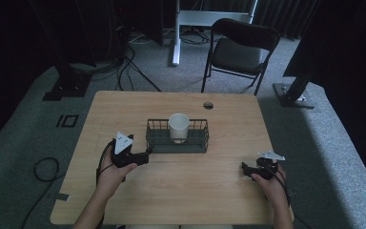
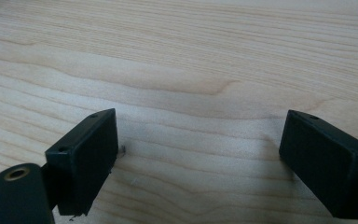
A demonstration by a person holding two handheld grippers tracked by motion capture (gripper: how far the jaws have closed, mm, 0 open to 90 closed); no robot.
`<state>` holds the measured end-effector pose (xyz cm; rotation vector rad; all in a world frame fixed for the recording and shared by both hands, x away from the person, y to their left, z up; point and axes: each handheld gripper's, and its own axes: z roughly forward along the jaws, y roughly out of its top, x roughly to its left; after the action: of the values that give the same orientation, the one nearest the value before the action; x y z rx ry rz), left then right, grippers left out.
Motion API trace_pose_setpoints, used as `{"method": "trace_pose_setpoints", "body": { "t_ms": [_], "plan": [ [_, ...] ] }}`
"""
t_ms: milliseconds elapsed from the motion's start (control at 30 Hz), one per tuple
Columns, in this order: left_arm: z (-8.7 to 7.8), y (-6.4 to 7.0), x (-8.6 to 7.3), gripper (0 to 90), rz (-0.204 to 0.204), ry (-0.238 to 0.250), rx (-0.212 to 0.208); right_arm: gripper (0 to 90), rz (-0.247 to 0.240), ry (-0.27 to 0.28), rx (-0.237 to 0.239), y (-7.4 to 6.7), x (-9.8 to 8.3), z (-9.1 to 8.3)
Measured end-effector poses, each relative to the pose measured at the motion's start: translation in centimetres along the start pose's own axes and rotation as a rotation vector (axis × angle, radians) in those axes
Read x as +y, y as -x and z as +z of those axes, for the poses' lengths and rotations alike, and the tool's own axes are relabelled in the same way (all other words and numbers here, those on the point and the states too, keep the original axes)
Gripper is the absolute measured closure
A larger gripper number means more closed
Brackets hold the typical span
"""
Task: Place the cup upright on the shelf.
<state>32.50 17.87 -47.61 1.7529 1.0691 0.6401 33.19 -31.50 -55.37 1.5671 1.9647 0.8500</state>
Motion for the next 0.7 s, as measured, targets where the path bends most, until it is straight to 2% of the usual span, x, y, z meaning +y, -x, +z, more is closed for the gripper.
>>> {"method": "trace_pose_setpoints", "body": {
  "t_ms": [367,433,700],
  "plan": [
    [-0.4,-1.1,-3.1,11.7,-0.052,-0.033,0.026,11.1,-0.001,0.001,0.0,0.0,0.0,0.0],
    [-0.5,-1.3,-3.7,11.7,-0.05,-0.042,0.029,11.1,-0.001,0.001,0.0,0.0,0.0,0.0],
    [-1.4,-2.8,-6.0,11.8,-0.097,-0.074,0.07,11.0,-0.001,0.001,0.0,0.0,0.0,0.0]
  ]
}}
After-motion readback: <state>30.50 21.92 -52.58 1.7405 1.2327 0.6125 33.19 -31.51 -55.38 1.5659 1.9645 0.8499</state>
